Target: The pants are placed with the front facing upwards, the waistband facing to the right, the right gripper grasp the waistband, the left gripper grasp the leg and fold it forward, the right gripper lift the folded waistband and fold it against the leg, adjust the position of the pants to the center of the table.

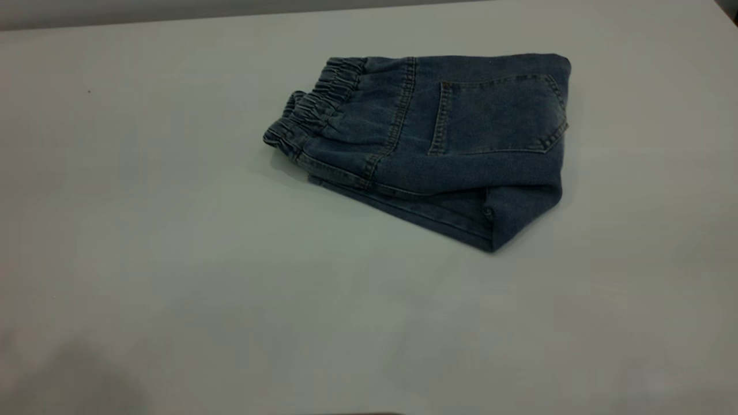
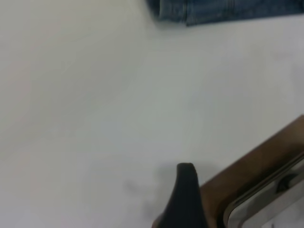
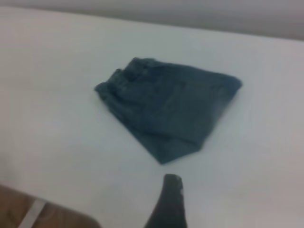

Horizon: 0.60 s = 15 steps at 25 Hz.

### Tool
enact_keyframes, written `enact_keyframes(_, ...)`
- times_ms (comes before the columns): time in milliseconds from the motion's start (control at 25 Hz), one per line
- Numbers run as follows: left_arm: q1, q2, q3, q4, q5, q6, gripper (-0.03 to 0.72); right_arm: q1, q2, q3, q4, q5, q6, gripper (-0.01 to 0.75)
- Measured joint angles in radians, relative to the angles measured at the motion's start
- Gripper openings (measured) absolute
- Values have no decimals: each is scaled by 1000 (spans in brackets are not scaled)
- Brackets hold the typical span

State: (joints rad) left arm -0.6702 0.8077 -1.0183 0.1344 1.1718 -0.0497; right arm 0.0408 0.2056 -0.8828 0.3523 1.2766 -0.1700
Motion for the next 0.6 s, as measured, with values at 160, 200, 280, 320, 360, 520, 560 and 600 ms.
enact_keyframes(160,0,-174,112,1,0,27,568,0,-106,11,-41,0,22,592)
enact_keyframes(200,0,-212,132,1,0,34,568,0,-130,13,-46,0,23,592)
enact_keyframes(280,0,-299,181,1,0,40,568,0,-167,26,-58,0,22,592)
enact_keyframes(320,0,-332,201,1,0,42,568,0,-183,39,-70,0,22,592)
enact_keyframes(360,0,-368,225,1,0,42,568,0,-197,58,-84,0,22,592)
enact_keyframes(520,0,-474,314,1,0,42,568,0,-219,165,-137,0,20,592)
enact_keyframes(560,0,-494,337,1,0,42,568,0,-219,201,-150,0,14,592)
enact_keyframes(600,0,-508,355,1,0,50,568,0,-219,235,-163,0,8,592)
